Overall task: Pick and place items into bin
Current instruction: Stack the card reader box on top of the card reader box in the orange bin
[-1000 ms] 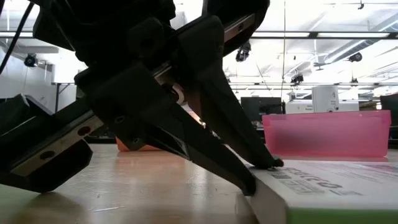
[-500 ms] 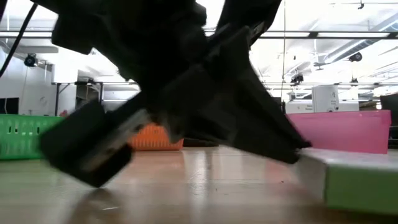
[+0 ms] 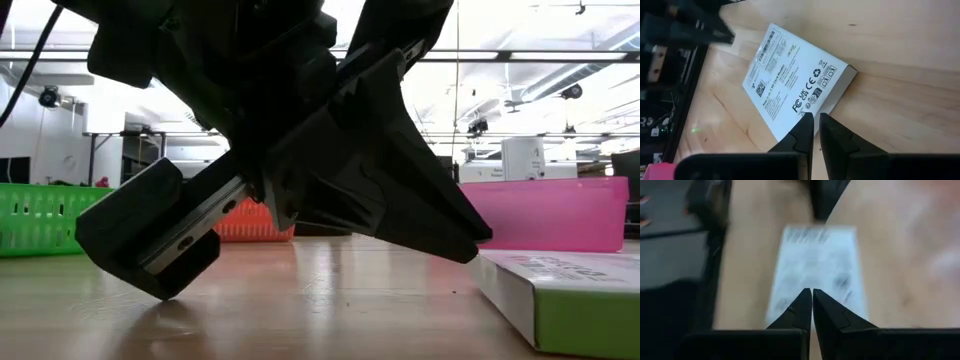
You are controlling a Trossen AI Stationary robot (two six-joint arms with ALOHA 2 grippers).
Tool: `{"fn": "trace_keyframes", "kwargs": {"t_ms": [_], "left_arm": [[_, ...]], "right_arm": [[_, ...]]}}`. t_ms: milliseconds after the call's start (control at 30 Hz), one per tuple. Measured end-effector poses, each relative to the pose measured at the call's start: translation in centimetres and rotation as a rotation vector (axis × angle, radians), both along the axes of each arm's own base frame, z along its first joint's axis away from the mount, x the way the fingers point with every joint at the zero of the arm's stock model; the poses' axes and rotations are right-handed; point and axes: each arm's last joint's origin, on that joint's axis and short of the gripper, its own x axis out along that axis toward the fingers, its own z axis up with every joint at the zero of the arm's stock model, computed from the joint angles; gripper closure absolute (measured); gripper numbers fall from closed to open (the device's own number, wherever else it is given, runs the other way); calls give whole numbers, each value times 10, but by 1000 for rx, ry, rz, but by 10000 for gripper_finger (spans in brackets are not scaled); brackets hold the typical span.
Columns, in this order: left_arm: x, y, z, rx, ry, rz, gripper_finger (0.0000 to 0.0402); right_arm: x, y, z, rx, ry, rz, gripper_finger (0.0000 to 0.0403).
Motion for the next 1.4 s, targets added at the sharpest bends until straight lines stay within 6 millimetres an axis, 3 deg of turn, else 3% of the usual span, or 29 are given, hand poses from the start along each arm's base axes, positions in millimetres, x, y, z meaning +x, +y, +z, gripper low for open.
{"fn": "trace_keyframes", "kwargs": {"t_ms": [233, 367, 533, 767, 967, 1100, 1400], "left_arm": [[-1, 0, 0, 1, 5, -2, 386], [1, 3, -1, -2, 8, 7, 372], [2, 7, -1, -3, 14, 13, 331], [3, 9, -2, -3, 20, 6, 253], [2, 8, -25, 54, 69, -53, 206], [1, 7, -38, 86, 92, -75, 195], [5, 3, -35, 19, 100, -178, 194]], "right_arm": [[-13, 10, -4, 87, 103, 65, 394], [-12, 9, -20, 70, 124, 42, 394], [0, 4, -37, 53, 145, -2, 394], [16, 0, -39, 19, 139, 29, 394], [23, -9, -42, 19, 165, 26, 394], [23, -11, -44, 19, 169, 21, 394], [33, -17, -45, -32, 119, 63, 394]]}}
